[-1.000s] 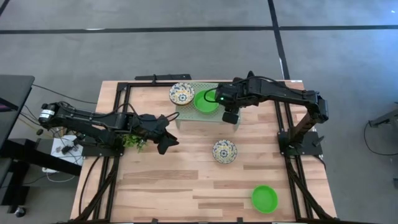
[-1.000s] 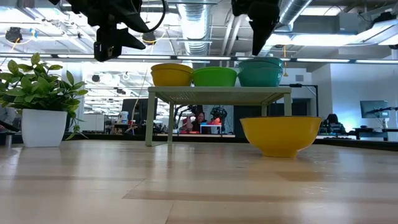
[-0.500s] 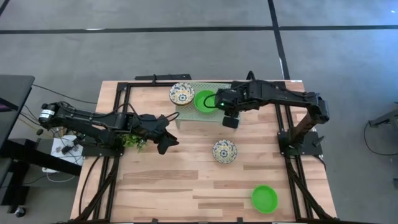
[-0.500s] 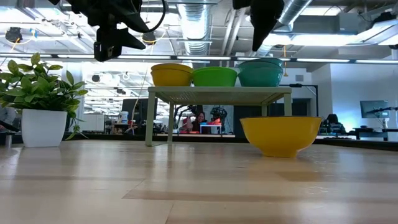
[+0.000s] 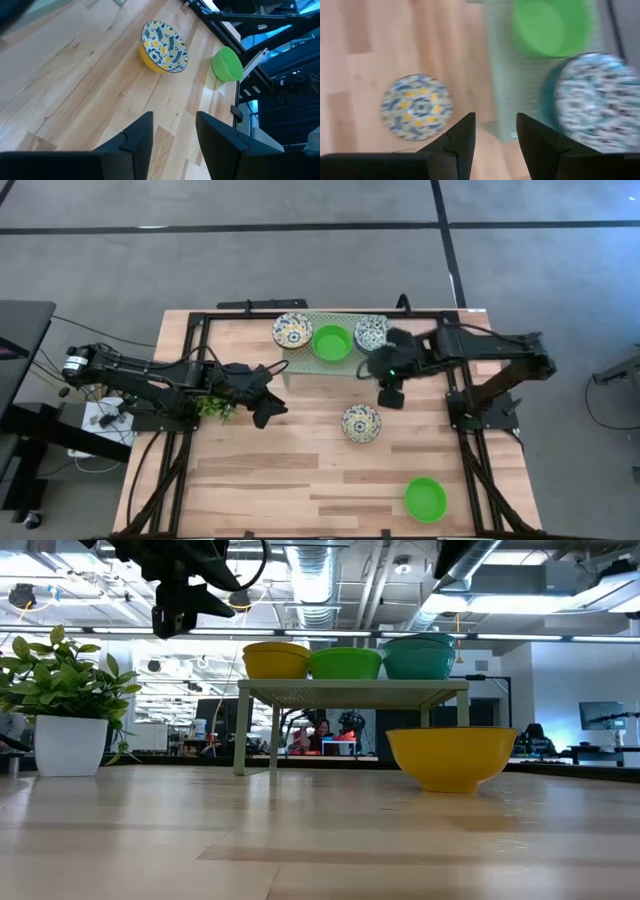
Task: Pick & Place Mini bowls
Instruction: Stack the green bowl on the green bowl on the shelf
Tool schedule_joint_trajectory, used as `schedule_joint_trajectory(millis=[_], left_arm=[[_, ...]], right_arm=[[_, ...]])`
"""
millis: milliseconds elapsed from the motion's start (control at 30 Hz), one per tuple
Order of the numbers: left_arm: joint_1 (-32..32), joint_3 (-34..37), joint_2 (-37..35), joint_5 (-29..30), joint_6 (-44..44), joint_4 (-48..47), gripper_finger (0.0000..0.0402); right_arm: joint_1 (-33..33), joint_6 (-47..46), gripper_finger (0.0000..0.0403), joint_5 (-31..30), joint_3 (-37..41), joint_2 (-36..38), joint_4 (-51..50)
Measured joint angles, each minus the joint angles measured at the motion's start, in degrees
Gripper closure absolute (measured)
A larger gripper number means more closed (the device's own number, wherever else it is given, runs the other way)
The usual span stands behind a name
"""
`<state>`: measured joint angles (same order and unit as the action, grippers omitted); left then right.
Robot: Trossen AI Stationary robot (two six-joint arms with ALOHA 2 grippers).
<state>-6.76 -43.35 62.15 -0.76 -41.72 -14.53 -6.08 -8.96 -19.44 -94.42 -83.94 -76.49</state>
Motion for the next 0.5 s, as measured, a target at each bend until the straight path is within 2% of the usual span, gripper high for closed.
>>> schedule_joint_trajectory(millis=[167,333,500], left_arm=[[-0.5,0.0,0.0,-2.2,8.8,0.1,0.0252],[-5.0,0.0,0.0,-1.9,18.9,0.2,0.0252],[-10.3,0.0,0.0,8.9,19.9,3.0,0.0252]], right_arm=[[-5.5,-0.5,0.0265,3.7,15.7,7.4,13.1],[-10.8,-4.4,0.0265,8.1,30.3,12.6,27.9],[-15.6,-13.4,0.0265,9.1,36.2,14.7,29.6]])
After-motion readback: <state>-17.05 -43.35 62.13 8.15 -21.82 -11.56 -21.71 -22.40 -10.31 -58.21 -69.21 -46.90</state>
